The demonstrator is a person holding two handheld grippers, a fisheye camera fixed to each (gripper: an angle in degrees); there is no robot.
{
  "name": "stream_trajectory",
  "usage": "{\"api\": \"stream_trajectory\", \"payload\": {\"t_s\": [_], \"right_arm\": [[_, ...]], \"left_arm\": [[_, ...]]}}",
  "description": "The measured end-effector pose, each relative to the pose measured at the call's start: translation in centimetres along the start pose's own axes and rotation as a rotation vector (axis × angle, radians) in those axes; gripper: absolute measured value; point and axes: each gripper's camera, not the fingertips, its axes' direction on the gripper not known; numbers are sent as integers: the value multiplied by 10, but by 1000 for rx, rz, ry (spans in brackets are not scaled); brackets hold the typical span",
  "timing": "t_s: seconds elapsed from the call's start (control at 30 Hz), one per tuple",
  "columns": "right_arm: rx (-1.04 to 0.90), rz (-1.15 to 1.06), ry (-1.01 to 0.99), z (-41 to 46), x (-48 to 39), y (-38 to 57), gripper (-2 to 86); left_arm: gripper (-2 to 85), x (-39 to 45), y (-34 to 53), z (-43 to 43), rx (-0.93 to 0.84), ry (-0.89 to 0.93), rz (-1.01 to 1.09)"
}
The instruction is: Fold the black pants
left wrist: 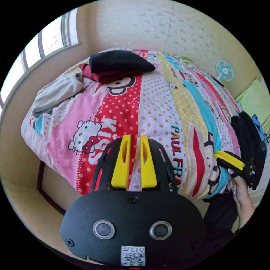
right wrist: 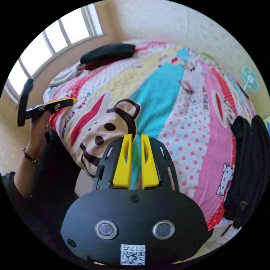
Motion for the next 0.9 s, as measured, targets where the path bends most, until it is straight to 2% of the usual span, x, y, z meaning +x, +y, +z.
{"api": "stream_trajectory", "payload": {"t_s": [0.1,0.13,0.23,0.33,0.4,0.53,0.6,0.67,0.7,0.73,0.77,0.9], "right_arm": [[-119,77,4,12,-3,-1,38],[-184,119,-41,13,-3,-16,32],[24,4,-279,4,-33,-69,41],[72,-176,-287,29,-98,-169,101],[76,-290,-256,55,-150,-235,131],[108,-379,-99,126,-268,-363,162],[65,-411,107,173,-310,-393,168],[-124,-444,429,259,-328,-404,163],[-118,-461,412,265,-326,-399,160],[-97,-470,338,265,-320,-391,112],[-111,-455,345,263,-315,-386,77],[-106,-633,534,252,-298,-337,46]], "left_arm": [[46,6,24,1,202,-67,-24],[33,5,21,-1,199,-82,-41],[6,-8,-10,-11,99,-24,-67],[-1,-42,-18,-15,70,8,-125],[-3,-67,-18,-15,79,136,-172],[-5,-93,-26,-16,66,225,-159],[-6,-105,-26,-16,81,270,-212],[-6,-111,-27,-17,90,279,-250],[-6,-112,-28,-19,96,263,-264],[-6,-113,-30,-22,102,244,-275],[-6,-113,-30,-24,107,236,-283],[-8,-123,-33,-30,131,243,-328]]}}
